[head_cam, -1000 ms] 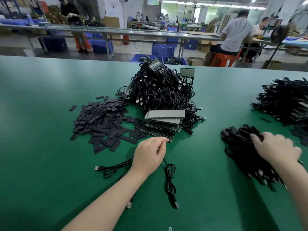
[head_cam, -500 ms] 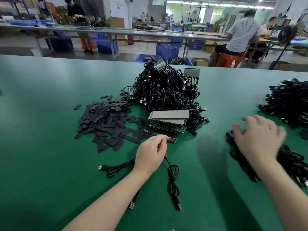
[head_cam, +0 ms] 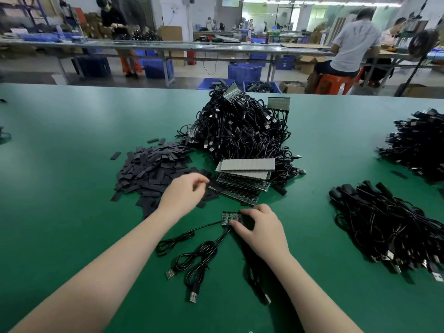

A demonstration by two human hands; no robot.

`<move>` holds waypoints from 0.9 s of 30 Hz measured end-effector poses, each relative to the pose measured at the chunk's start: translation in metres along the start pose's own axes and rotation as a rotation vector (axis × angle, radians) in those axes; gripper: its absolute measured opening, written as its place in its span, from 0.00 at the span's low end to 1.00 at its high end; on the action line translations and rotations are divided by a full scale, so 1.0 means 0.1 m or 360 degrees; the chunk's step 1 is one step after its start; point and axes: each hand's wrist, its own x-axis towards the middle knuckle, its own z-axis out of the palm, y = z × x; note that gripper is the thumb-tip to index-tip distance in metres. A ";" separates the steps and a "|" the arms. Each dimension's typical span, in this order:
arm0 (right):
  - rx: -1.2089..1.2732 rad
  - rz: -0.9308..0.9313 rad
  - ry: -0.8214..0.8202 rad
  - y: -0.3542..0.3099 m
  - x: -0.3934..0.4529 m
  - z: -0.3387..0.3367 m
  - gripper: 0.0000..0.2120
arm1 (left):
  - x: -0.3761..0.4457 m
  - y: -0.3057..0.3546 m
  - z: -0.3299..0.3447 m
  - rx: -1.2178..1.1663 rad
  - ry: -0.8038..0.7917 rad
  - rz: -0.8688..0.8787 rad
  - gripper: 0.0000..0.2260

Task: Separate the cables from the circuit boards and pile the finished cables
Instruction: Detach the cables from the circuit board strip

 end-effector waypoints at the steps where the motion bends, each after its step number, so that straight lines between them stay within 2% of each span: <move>1: 0.0013 -0.0008 -0.0014 0.01 0.00 0.00 0.25 | -0.03 0.04 0.03 0.0177 -0.0113 0.0111 0.11; 3: 0.0075 -0.0031 -0.0002 0.02 0.01 -0.02 0.22 | -0.10 0.11 0.18 0.0379 -0.0308 0.0248 0.16; 5: 0.0258 -0.0021 0.0043 0.03 -0.01 -0.05 0.16 | -0.18 0.16 0.36 0.0303 -0.0451 0.0233 0.22; 6: 0.0389 -0.0001 0.0066 0.04 -0.02 -0.06 0.14 | -0.21 0.19 0.44 0.0178 -0.0475 0.0213 0.21; 9: 0.0770 0.0042 0.0153 0.09 -0.05 -0.08 0.13 | -0.30 0.26 0.56 -0.0294 -0.0322 0.0133 0.05; 10: 0.0863 0.0062 0.0182 0.10 -0.05 -0.09 0.12 | -0.32 0.30 0.58 -0.0428 -0.0267 0.0099 0.03; 16: 0.0977 0.0176 0.0228 0.07 -0.03 -0.08 0.08 | -0.43 0.34 0.65 -0.1047 -0.0187 -0.0061 0.07; 20: 0.0981 0.0173 0.0234 0.06 -0.03 -0.10 0.07 | -0.44 0.30 0.66 -0.1055 -0.0308 -0.0055 0.10; 27: 0.0867 0.0160 0.0290 0.06 -0.03 -0.06 0.08 | -0.41 0.32 0.74 -0.0805 -0.0139 -0.0113 0.10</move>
